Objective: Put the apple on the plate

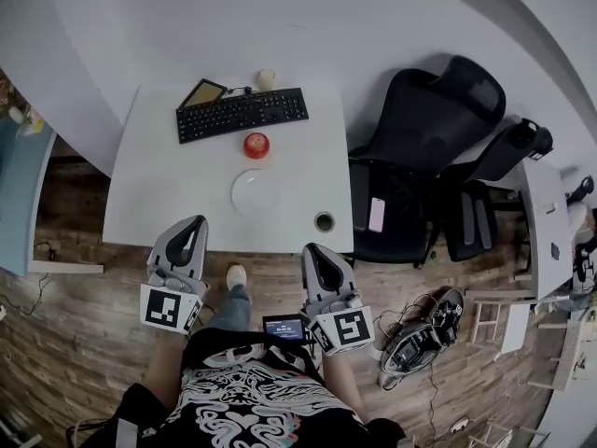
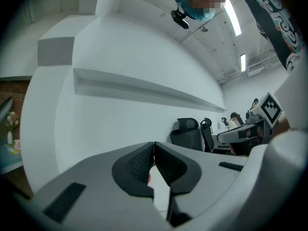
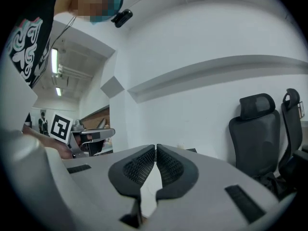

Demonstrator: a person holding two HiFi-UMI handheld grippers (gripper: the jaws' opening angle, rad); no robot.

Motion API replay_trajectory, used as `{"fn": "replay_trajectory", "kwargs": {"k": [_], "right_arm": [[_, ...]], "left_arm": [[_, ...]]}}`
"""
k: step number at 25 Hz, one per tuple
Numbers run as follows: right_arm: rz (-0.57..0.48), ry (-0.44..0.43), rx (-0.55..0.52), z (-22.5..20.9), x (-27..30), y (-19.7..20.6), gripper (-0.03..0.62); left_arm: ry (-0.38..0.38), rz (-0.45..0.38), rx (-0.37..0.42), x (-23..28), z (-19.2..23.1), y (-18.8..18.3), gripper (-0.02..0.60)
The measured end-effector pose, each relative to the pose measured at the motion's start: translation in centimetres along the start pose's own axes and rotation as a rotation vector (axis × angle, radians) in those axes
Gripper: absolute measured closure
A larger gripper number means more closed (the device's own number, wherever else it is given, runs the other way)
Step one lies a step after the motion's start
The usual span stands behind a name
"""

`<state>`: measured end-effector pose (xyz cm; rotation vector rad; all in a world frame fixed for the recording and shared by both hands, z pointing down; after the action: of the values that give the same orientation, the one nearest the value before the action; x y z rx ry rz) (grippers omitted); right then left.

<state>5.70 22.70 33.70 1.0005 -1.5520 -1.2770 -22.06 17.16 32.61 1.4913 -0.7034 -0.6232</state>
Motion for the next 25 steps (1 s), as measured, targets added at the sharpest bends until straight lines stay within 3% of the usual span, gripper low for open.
{"fn": "replay_trajectory", "kwargs": {"k": [4, 9, 13, 21, 25], "right_arm": [[0.042, 0.001, 0.007, -1.1, 6.0, -0.1, 0.562], [0.111, 0.080, -0.001, -2.0, 11.0, 0.2, 0.562], [0.125, 0.072, -0.002, -2.0, 13.9, 0.7, 0.562], [0.171, 0.047, 0.006, -2.6, 15.8, 1.6, 0.562], [0.157, 0.018, -0.019, -3.8, 18.0, 1.6, 0.562]], "left_arm": [[0.005, 0.017, -0.020, 4.4, 4.1, 0.8, 0.566], [0.040, 0.034, -0.052, 7.9, 8.2, 2.1, 0.566], [0.058, 0.055, -0.075, 10.1, 10.8, 3.4, 0.565], [0.059, 0.069, -0.107, 13.1, 11.2, 4.8, 0.565], [0.052, 0.107, -0.068, 15.3, 11.2, 5.1, 0.565]]}}
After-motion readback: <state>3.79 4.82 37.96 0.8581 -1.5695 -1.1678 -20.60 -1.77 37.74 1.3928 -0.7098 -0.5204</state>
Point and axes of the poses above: the fingertips, and each gripper's own axes: x forward along the fingers, z to its left, y out of its underside, the point moved 10 cm from there along -x, backward along the fingers, and after that the axes turned 8 degrees about y, right-handed, at the moved point
